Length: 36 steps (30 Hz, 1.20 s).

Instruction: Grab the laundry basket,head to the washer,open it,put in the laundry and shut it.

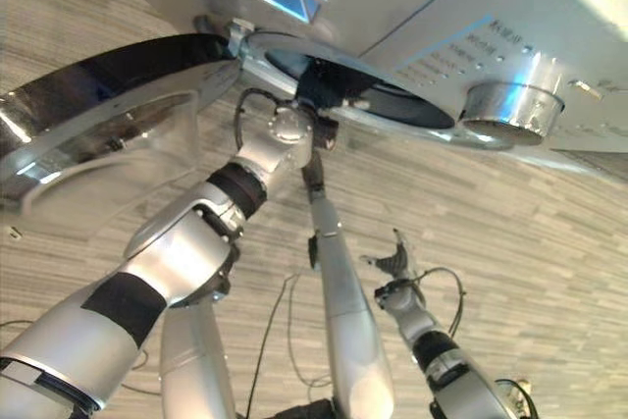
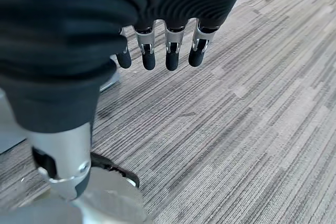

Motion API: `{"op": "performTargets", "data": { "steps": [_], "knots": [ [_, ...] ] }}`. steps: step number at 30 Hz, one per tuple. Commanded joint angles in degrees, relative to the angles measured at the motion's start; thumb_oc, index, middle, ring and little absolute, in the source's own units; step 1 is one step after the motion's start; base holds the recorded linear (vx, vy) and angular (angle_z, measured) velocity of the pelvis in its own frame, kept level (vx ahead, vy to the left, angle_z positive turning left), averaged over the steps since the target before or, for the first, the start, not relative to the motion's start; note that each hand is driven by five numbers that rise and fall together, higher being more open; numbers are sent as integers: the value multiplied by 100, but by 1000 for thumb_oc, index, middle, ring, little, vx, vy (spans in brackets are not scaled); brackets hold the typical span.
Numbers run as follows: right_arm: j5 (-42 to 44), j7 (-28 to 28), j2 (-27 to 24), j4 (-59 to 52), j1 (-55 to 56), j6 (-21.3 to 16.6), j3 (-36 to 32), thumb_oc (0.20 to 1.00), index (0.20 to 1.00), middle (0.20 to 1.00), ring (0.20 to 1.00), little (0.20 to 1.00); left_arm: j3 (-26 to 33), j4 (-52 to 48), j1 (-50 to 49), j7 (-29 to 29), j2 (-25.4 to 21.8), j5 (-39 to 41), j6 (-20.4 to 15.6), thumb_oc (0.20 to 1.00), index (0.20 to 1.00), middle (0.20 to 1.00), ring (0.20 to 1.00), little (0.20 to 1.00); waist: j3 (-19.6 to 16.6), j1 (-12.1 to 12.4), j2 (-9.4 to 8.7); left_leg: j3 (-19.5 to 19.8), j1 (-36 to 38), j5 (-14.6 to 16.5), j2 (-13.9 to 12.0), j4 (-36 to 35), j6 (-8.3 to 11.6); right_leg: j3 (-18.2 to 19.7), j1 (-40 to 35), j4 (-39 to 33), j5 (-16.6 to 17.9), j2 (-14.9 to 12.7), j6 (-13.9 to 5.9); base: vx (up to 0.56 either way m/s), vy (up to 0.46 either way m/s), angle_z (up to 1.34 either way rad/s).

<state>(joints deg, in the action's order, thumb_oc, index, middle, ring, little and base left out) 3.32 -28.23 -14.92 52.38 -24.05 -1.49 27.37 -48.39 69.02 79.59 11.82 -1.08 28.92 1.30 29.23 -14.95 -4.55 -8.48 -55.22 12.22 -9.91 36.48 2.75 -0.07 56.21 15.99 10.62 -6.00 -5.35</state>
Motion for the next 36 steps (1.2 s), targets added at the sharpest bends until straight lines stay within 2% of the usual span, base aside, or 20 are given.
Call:
{"op": "performTargets", "data": {
  "steps": [1,2,5,9,10,18,21,24,25,29,30,33,35,36],
  "knots": [
    [263,155,-170,353,149,-72,165,1000,1000,1000,1000,1000,365,602,-140,-279,809,-1826,309,1000,1000,1000,1000,1000,-288,-197,197,475,115,-438,-234,-813,268,-214,189,512,-887,54,21,5,-96,16],
    [331,231,-246,489,-58,-164,266,1000,1000,1000,1000,1000,271,789,-294,-74,920,-2632,380,1000,1000,1000,1000,1000,-249,-134,159,516,140,-477,-243,-846,288,-233,149,515,-902,65,35,6,-90,15],
    [510,265,-253,831,-521,-204,359,1000,1000,1000,1000,1000,235,768,-586,143,1050,-3077,389,1000,1000,1000,1000,1000,-175,-27,151,558,159,-508,-243,-852,302,-266,111,528,-918,79,58,1,-68,11],
    [607,233,-218,1097,-842,-223,412,1000,1000,1000,1000,1000,209,625,-821,278,1140,-3056,315,1000,1000,1000,1000,1000,-115,55,172,588,189,-531,-231,-886,303,-279,81,533,-928,80,69,3,-29,6],
    [724,202,-181,1408,-1301,-202,505,1000,1000,1000,1000,1000,198,488,-889,400,1273,-2875,219,1000,1000,1000,1000,1000,-32,141,188,605,229,-584,-191,-978,310,-302,27,494,-922,57,73,-5,-26,5],
    [711,230,-82,1820,-1375,-159,599,1000,1000,1000,1000,1000,74,90,-1161,509,1202,-2750,20,1000,1000,1000,1000,1000,52,271,267,608,522,-770,-79,-1289,324,-421,-290,378,-911,-30,55,3,-13,13],
    [624,331,-110,1841,-1281,-105,588,1000,1000,1000,1000,1000,-16,-26,-1375,458,967,-2952,8,1000,1000,1000,1000,1000,52,352,297,600,790,-842,-38,-1470,341,-499,-599,252,-895,-77,25,-6,23,7],
    [349,537,-133,1924,-833,-2,562,1000,1000,1000,1000,1000,-191,-354,-2170,271,468,-3209,-83,1000,1000,1000,1000,1000,-43,513,363,575,1333,-855,30,-1690,346,-667,-1173,69,-910,-176,-20,25,39,13],
    [347,537,-128,1921,-823,-1,561,1000,1000,1000,1000,1000,-198,-366,-2186,271,460,-3211,-78,1000,1000,1000,1000,1000,-40,515,356,574,1352,-857,30,-1698,346,-668,-1191,62,-909,-176,-21,30,33,14],
    [134,744,-213,1989,-138,90,306,1000,1000,1000,1000,1000,-110,-784,-3089,181,-308,-3556,-162,1000,1000,1000,1000,1000,-137,709,363,565,2072,-754,75,-1799,335,-830,-1967,-73,-963,-267,-69,50,91,12],
    [73,827,-292,1928,295,89,50,1000,1000,1000,1000,1000,69,-959,-3656,100,-719,-3649,-223,1000,1000,1000,1000,1000,-199,760,287,517,2361,-852,108,-1813,288,-906,-2331,-174,-847,-340,-46,47,121,10],
    [162,866,-364,1877,577,91,-323,1000,1000,1000,1000,1000,372,-1070,-4103,5,-868,-3475,-261,1000,1000,1000,1000,1000,-240,839,244,474,2863,-768,95,-1845,257,-937,-2842,-233,-899,-346,-86,70,100,11],
    [569,898,-606,1937,1077,45,-1293,1000,1000,1000,1000,1000,909,-1092,-4756,-66,-1124,-3316,-310,1000,1000,1000,1000,1000,-490,926,278,393,3788,-650,90,-2046,161,-960,-3711,-330,-958,-425,-175,214,177,3],
    [569,898,-608,1934,1082,46,-1294,1000,1000,1000,1000,1000,908,-1094,-4760,-66,-1123,-3316,-308,1000,1000,1000,1000,1000,-477,930,278,390,3812,-652,90,-2056,161,-959,-3732,-337,-957,-424,-176,221,163,0]
  ]
}}
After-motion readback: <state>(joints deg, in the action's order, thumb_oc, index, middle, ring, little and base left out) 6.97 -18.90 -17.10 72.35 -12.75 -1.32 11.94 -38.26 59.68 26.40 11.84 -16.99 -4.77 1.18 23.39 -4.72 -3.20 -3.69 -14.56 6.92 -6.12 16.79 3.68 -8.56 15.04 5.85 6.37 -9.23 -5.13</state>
